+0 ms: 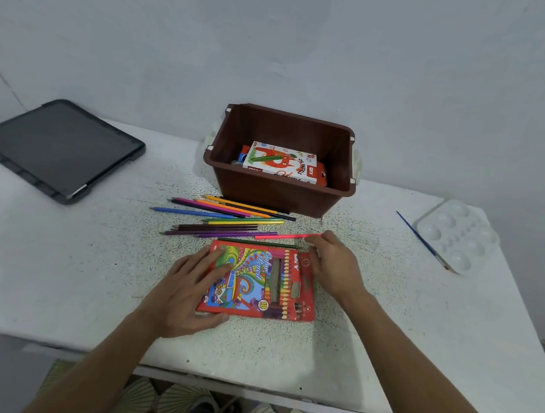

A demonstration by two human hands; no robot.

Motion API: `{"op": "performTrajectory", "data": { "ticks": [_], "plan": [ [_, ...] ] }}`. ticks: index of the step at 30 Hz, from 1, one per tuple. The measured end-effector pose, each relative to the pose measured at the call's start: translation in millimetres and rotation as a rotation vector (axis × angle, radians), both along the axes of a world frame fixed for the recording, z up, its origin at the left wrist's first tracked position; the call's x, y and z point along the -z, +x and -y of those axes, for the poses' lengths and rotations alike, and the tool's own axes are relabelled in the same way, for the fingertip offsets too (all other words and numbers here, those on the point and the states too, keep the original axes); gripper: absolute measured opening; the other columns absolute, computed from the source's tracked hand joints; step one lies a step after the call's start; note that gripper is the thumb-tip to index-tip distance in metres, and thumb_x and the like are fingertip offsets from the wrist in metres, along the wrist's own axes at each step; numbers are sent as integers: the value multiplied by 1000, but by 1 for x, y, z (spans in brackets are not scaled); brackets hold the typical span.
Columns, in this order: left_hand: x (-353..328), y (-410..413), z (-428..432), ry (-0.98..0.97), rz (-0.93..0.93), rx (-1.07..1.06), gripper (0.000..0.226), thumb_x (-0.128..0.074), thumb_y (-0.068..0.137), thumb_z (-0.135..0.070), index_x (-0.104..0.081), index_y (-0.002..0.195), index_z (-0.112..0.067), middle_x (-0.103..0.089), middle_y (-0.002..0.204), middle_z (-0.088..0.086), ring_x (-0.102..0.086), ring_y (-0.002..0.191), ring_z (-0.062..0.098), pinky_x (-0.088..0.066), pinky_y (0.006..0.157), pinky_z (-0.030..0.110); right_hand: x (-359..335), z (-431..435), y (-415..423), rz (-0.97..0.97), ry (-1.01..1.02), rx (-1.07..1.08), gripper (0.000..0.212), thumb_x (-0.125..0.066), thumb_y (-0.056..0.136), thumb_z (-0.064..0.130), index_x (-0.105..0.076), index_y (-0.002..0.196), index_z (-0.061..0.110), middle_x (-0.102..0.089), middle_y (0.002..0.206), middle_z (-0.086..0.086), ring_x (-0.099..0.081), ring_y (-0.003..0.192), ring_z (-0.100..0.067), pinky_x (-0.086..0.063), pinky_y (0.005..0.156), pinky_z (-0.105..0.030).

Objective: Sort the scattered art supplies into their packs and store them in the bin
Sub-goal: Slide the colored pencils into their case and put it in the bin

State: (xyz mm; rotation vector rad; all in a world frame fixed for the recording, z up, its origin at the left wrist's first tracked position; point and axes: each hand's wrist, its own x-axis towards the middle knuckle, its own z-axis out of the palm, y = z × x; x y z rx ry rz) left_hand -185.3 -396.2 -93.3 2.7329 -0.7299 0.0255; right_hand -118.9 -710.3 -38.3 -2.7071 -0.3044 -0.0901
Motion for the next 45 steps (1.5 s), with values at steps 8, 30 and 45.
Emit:
{"op": "performTrajectory", "data": {
  "ticks": [8, 30, 45],
  "plan": [
    [2, 0, 0, -6, 10, -2, 86, -44, 83, -81, -31, 151, -29, -18, 164, -1, -11, 151, 17, -20, 117, 44, -1, -5, 19, -162, -75, -107, 25, -53, 97, 22, -69, 117, 21, -56, 105, -7, -63, 96, -26, -55, 78, -38],
    [0, 0, 0, 9, 18, 6, 85, -41, 84, -81, -32, 151, -29, -20, 163, -1, -12, 151, 19, -20, 117, 45, -12, 101, -47, -11, 3, 163, 7, -62, 92, 6, -66, 91, 12, -57, 86, 1, -54, 68, -15, -41, 61, -30],
    [-1, 0, 0, 7, 3, 4, 85, -42, 83, -81, -31, 151, -30, -18, 163, -3, -9, 151, 17, -19, 118, 44, -4, 142, -102, 12, -46, 124, 14, -68, 87, 5, -64, 90, 18, -55, 84, 11, -55, 64, -9, -47, 55, -28]
  ]
}}
